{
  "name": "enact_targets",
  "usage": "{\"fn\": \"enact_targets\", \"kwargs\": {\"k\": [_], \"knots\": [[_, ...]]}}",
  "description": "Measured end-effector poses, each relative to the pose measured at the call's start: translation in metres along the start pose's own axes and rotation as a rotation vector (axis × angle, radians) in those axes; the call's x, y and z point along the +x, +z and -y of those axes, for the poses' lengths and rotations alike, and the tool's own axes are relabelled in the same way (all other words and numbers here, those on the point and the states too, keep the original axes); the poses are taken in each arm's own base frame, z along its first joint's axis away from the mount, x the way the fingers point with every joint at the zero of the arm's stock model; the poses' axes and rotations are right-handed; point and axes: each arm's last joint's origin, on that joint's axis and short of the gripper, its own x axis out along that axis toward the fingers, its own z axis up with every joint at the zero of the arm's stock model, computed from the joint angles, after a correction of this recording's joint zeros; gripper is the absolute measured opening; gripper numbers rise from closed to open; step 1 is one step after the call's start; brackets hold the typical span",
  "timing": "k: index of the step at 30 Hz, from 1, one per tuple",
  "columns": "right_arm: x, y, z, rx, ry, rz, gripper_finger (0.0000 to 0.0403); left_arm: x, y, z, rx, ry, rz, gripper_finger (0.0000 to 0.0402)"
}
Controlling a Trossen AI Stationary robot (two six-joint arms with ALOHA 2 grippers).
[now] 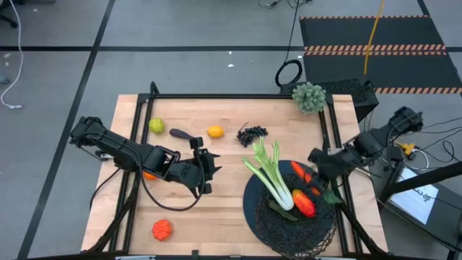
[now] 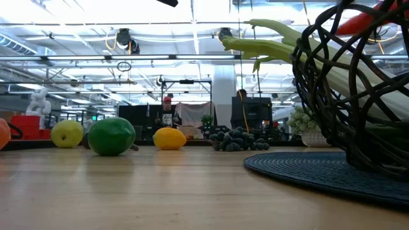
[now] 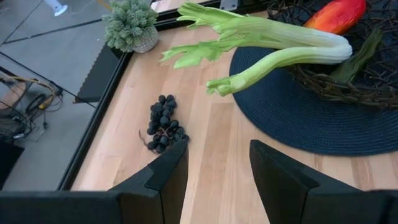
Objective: Build produce basket
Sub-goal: Put the carrot into the wire basket
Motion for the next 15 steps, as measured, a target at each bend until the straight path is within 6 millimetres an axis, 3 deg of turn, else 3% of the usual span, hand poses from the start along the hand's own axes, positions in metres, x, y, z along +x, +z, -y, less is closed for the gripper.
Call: {"fn": "enact_targets", "kwargs": {"k": [15], "knots": [[0.072,-0.068,-0.062,-0.041,0.083,-0.111,0.0128,-0.007,0.001,0.01,-0.146,-0.035,0.029,0.0173]]}}
